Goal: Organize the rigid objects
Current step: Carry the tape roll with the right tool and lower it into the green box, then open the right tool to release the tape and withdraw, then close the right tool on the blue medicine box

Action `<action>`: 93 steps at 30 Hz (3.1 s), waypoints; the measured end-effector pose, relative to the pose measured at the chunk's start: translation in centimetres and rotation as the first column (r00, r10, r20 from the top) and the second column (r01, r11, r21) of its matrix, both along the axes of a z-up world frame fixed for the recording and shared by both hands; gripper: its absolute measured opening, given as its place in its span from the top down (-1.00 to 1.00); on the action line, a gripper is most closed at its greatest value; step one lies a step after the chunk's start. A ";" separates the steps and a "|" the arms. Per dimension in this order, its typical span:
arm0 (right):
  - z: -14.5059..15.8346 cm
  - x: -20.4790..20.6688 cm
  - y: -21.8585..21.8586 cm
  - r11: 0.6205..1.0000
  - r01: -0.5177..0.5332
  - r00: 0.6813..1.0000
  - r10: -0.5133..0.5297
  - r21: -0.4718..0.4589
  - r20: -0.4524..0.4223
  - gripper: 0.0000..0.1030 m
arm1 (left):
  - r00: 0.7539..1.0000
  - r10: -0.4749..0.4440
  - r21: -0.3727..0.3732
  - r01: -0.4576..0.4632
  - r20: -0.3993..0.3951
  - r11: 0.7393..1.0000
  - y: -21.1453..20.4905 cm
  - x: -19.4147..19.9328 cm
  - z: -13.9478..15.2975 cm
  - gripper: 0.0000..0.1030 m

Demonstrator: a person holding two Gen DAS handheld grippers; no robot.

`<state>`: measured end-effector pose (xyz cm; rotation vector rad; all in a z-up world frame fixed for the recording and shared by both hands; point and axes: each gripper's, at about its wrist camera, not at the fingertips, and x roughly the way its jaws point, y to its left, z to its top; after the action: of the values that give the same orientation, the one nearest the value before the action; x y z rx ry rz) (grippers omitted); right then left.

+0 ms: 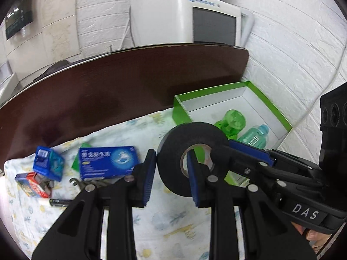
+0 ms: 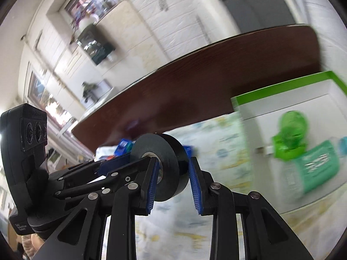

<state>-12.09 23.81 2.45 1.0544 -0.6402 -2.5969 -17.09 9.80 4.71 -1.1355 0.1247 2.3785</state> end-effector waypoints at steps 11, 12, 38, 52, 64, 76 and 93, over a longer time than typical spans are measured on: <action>-1.3 0.0 12.7 0.973 0.223 0.975 -0.222 -0.057 0.012 0.39 | 0.985 -0.159 -0.010 0.160 0.063 0.987 14.0 -3.7 -1.4 0.50; -1.4 -0.2 13.6 0.969 0.238 0.971 -0.238 -0.062 0.014 0.39 | 0.983 -0.168 -0.011 0.169 0.068 0.986 14.9 -4.1 -1.5 0.50; -3.3 -2.1 15.2 0.965 0.261 0.965 -0.260 -0.017 0.043 0.46 | 0.985 -0.168 -0.030 0.169 0.041 0.985 14.0 -4.8 -1.6 0.22; 3.3 -0.4 1.8 0.983 0.034 0.993 -0.013 0.180 -0.118 0.09 | 0.915 0.181 -0.011 -0.198 -0.361 0.980 -2.6 1.7 6.7 -0.98; -2.8 -4.3 -7.1 0.992 -0.109 0.987 0.101 0.058 0.128 -0.19 | 0.939 0.302 -0.082 -0.318 -0.164 0.945 -12.2 -0.3 0.4 -0.92; -7.4 -9.1 -7.6 1.000 0.016 0.957 -0.018 0.009 0.290 -0.08 | 0.960 0.247 -0.016 -0.248 0.134 0.969 -11.6 -6.1 -5.9 0.05; -10.3 -11.2 -8.7 0.996 -0.062 0.945 0.079 -0.064 0.318 0.19 | 0.974 0.196 -0.088 -0.187 0.110 0.978 -9.7 -6.9 -7.6 0.39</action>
<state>-23.25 15.15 -7.86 1.4706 -0.7238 -2.3522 -24.03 0.14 -2.94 -1.3774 0.0696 2.4842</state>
